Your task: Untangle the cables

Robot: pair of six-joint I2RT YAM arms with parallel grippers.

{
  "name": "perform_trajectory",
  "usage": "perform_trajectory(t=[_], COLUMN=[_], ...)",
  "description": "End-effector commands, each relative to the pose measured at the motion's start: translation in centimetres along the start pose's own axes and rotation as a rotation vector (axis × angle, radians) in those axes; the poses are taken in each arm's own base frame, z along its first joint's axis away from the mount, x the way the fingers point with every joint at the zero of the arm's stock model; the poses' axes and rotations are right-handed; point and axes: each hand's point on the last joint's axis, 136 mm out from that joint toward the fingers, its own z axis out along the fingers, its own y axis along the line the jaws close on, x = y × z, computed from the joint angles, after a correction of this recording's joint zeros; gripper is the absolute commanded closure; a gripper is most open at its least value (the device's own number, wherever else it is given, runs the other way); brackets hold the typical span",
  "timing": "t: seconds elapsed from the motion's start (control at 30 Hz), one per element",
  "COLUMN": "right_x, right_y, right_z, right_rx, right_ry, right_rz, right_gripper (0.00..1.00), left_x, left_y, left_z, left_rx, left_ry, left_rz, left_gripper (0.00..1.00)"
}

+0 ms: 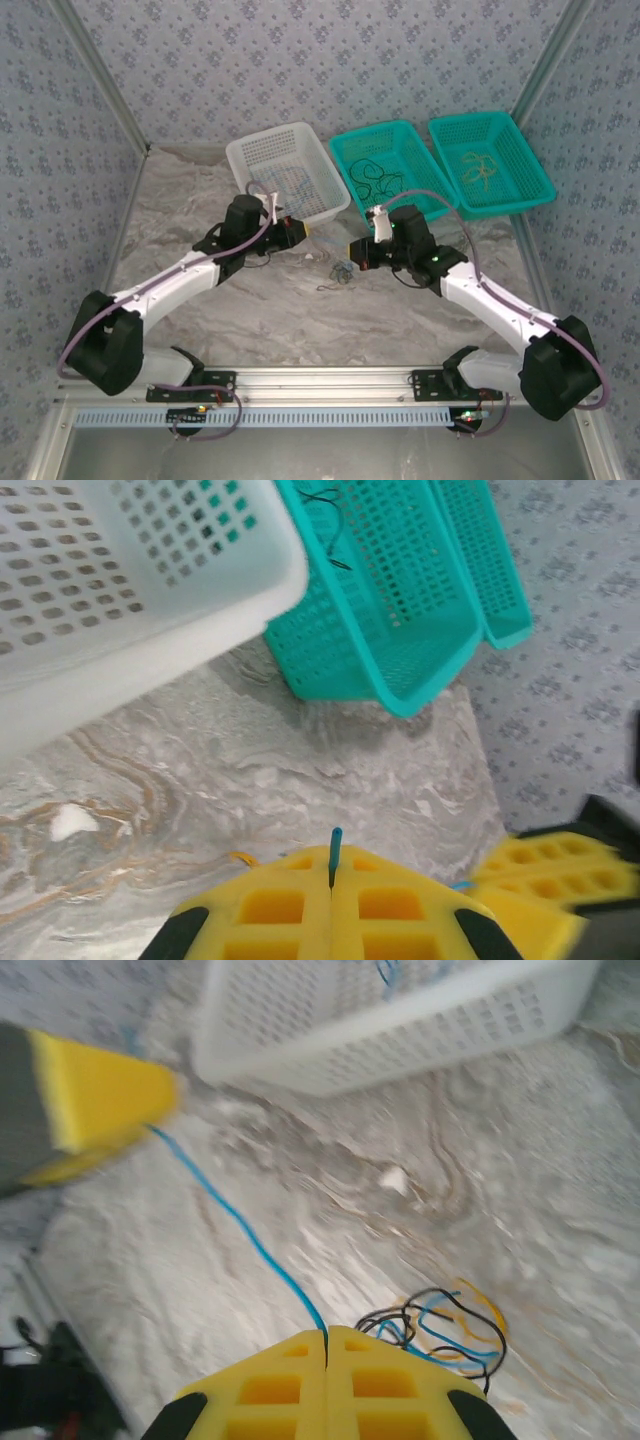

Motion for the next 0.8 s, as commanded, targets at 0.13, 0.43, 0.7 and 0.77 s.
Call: perform_trajectory(t=[0.13, 0.43, 0.7, 0.77], right_x=[2.1, 0.8, -0.9, -1.1], right_y=[-2.7, -1.9, -0.8, -0.9], right_z=[1.5, 2.8, 2.8, 3.1], right_rx=[0.162, 0.168, 0.116, 0.163], right_ry=[0.121, 0.035, -0.200, -0.220], right_rz=[-0.070, -0.074, -0.080, -0.101], right_gripper=[1.00, 0.93, 0.00, 0.00], left_x=[-2.3, -2.3, -2.9, -3.0], left_y=[-5.9, -7.8, -7.7, -7.8], left_z=[-2.1, -1.7, -1.6, -1.6], left_rx=[0.159, 0.242, 0.233, 0.237], left_ry=[-0.007, 0.038, 0.016, 0.010], left_rz=[0.083, 0.089, 0.082, 0.081], left_gripper=[1.00, 1.00, 1.00, 1.00])
